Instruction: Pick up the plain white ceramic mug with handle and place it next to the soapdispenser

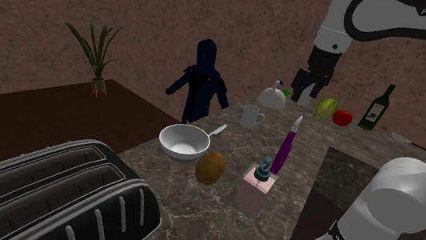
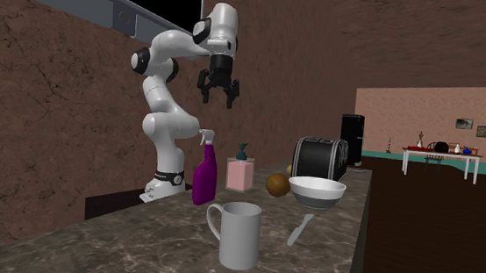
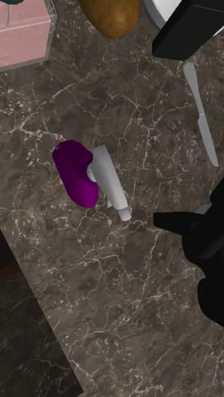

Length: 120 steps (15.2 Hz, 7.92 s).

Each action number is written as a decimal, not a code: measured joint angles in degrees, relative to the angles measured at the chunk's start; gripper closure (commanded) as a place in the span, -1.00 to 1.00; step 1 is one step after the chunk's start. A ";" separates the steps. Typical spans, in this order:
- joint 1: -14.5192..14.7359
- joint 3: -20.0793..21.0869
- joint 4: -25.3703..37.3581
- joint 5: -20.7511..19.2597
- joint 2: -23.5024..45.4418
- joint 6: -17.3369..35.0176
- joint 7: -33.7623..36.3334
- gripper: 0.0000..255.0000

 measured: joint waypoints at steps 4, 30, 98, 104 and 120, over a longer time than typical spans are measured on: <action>-0.38 -1.22 0.31 -0.52 3.65 3.44 -0.69 -1.00; -3.97 -11.02 29.87 8.09 59.61 30.90 -13.50 -1.00; -5.05 -11.43 54.54 8.48 60.61 7.21 -14.25 1.00; -5.33 -11.53 60.13 8.64 61.27 2.26 -14.42 1.00; 1.27 -6.42 32.68 2.91 36.35 4.88 -2.49 1.00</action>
